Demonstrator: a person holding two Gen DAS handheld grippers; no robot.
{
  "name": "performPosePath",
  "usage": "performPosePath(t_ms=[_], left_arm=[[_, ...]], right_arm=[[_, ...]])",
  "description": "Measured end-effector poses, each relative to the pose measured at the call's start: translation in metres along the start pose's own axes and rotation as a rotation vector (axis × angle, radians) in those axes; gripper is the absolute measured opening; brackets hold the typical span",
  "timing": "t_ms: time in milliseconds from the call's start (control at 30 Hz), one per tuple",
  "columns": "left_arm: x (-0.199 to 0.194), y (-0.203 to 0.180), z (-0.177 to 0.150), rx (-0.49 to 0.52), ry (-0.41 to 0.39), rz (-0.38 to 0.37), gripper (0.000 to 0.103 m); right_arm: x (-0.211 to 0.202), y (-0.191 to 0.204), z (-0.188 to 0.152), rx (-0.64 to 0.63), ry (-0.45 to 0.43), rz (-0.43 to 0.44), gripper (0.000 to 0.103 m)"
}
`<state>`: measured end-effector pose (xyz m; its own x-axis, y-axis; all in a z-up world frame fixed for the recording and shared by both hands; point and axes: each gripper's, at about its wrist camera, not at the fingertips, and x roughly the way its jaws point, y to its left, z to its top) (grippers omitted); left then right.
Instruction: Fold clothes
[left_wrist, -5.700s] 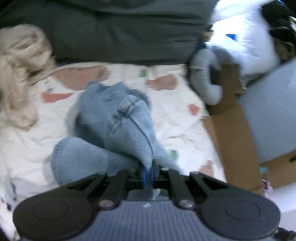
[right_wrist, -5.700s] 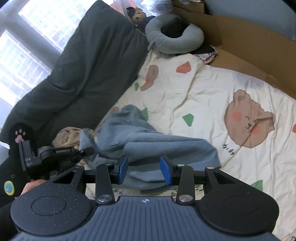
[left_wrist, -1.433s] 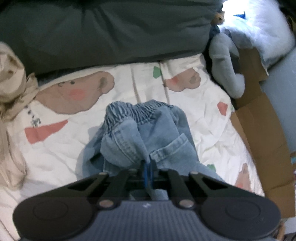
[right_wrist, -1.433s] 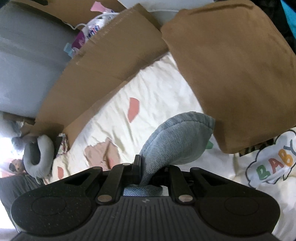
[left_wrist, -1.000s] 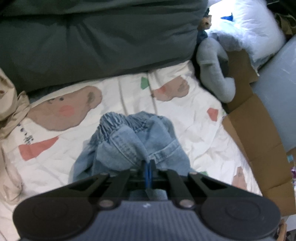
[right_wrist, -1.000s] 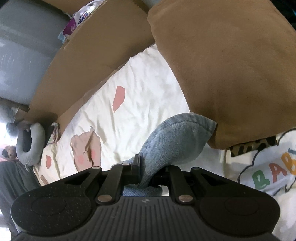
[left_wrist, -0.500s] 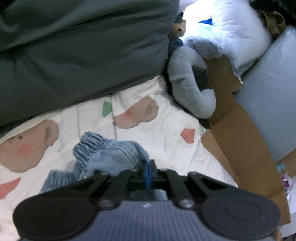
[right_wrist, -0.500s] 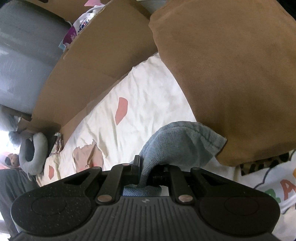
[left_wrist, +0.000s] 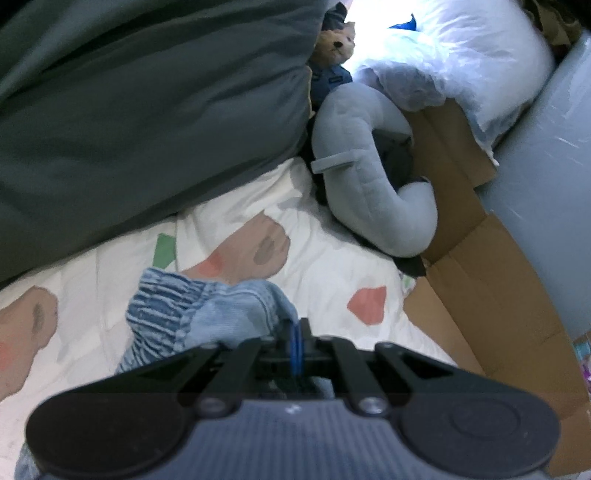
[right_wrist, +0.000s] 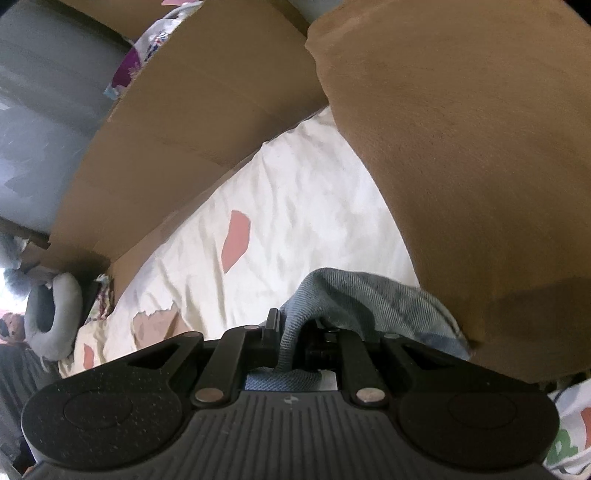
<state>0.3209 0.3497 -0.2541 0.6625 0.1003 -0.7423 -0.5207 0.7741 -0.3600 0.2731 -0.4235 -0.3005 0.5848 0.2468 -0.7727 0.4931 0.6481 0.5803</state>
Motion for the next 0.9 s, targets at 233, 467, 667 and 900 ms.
performPosePath(t_ms=[233,467,667,900], left_arm=[[0.028,-0.022,0.016,0.023,-0.012,0.012,0.001],[0.053,-0.037,0.029,0.026,-0.017,0.055,0.001],[0.058,-0.034,0.039,0.017,-0.038,0.103,0.001],[0.057,-0.036,0.056,0.024,-0.05,0.11,0.001]], right_arm=[[0.017,-0.001,0.008,0.043,-0.015,-0.025,0.011],[0.024,0.0,0.014,0.147,-0.014,-0.008,0.011],[0.021,0.013,0.008,0.169,-0.002,0.052,0.01],[0.022,0.032,0.013,0.134,-0.031,0.075,0.011]])
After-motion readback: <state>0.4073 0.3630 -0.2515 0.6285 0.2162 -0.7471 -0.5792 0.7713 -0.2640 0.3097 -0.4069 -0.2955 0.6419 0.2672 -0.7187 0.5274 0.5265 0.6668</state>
